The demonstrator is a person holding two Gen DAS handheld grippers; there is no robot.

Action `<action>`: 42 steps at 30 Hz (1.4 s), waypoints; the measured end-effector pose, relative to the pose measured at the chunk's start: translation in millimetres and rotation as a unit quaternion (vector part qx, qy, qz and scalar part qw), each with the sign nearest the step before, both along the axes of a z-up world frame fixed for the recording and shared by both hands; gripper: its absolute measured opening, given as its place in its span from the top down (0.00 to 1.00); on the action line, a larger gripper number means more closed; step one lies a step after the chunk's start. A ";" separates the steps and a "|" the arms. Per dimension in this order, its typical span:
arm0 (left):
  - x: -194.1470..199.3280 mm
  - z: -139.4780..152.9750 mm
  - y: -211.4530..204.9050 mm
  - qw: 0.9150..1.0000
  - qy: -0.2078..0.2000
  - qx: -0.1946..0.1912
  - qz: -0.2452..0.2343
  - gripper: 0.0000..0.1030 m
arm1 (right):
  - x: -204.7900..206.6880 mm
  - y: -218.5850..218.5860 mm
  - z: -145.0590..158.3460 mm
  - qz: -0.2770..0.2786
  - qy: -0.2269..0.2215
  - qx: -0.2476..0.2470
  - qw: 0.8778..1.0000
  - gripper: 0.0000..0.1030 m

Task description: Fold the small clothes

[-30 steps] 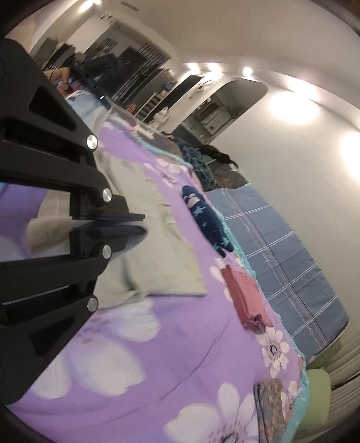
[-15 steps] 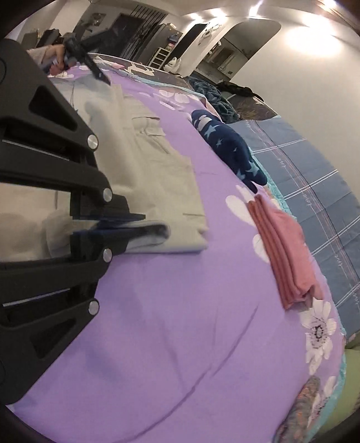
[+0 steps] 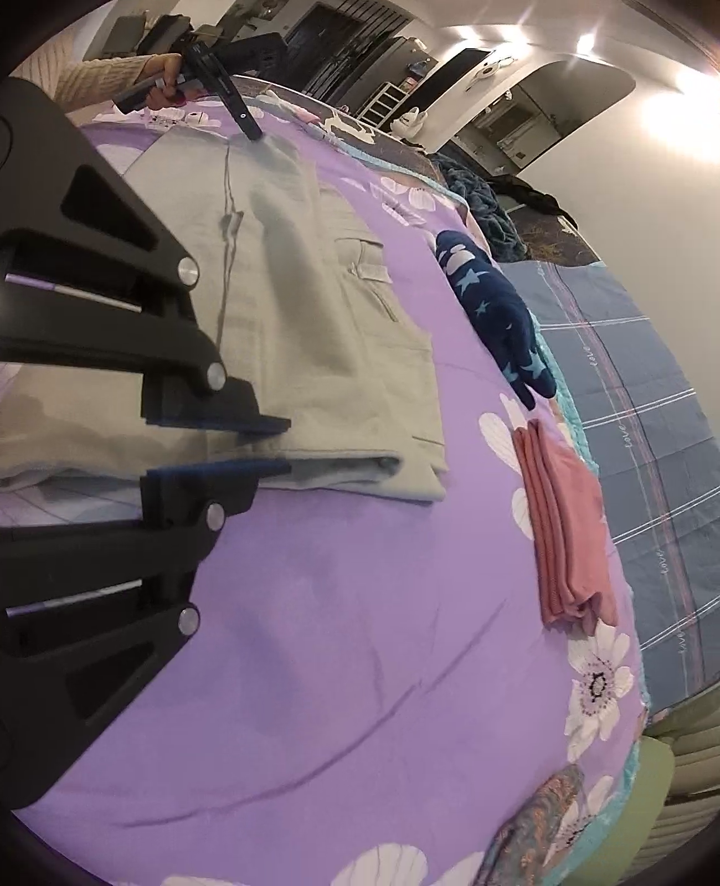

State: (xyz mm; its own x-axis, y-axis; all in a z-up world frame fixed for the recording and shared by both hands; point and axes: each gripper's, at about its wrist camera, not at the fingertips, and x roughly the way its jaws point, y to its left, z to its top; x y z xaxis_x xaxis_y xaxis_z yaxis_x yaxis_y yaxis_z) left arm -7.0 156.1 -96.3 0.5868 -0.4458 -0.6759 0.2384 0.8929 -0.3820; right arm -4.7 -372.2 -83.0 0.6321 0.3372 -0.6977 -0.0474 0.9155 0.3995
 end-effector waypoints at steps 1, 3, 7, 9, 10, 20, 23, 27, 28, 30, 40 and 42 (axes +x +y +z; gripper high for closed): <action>1.4 0.0 -1.1 1.000 0.002 0.002 -0.002 0.97 | -0.2 0.8 2.1 0.003 -0.002 0.000 1.000 0.91; 6.3 -0.4 -3.3 1.000 0.006 0.007 0.000 0.97 | 1.2 4.1 8.2 0.011 -0.007 0.001 1.000 0.91; 19.7 11.0 0.3 1.000 -0.006 -0.022 0.008 0.98 | 10.9 -0.2 21.1 0.011 -0.020 0.044 0.999 0.92; 35.0 26.6 4.8 0.999 -0.020 -0.042 0.020 0.99 | 22.9 -7.1 28.2 0.005 -0.025 0.080 0.996 0.94; 44.4 34.1 7.0 0.998 -0.027 -0.049 0.027 1.00 | 31.5 -10.0 32.0 0.002 -0.028 0.094 0.995 0.94; 146.8 24.7 33.3 0.989 -0.006 -0.007 0.147 0.65 | 131.5 -24.7 17.7 -0.077 0.014 0.082 0.993 0.63; 135.6 13.4 29.0 0.992 -0.007 0.007 0.123 0.53 | 122.3 -28.0 11.9 -0.068 0.005 0.058 0.996 0.60; 116.6 9.0 26.0 0.996 -0.015 0.015 0.088 0.49 | 117.1 -33.5 5.6 -0.043 0.002 0.034 0.998 0.59; 110.3 11.2 25.8 0.996 -0.022 0.017 0.080 0.49 | 116.6 -31.4 6.3 -0.032 -0.001 0.027 0.999 0.58; 91.8 18.6 20.9 0.997 -0.044 0.030 0.058 0.42 | 117.5 -22.6 9.2 -0.001 -0.009 0.005 1.000 0.53; 9.0 29.4 -9.7 0.968 -0.085 0.232 -0.042 0.34 | 140.3 21.9 -6.7 0.061 0.004 -0.109 0.992 0.48; -6.2 23.5 -25.7 0.955 -0.094 0.270 -0.084 0.34 | 142.3 23.8 -10.7 0.059 0.007 -0.112 0.992 0.48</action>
State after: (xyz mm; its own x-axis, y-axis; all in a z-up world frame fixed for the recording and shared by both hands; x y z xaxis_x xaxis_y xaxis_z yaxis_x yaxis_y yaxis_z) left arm -13.2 130.4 -72.8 0.6712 -0.1592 -0.7240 0.4136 0.8910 0.1874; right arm 137.7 -348.4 -93.7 0.5865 0.2433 -0.7725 -0.1554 0.9699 0.1875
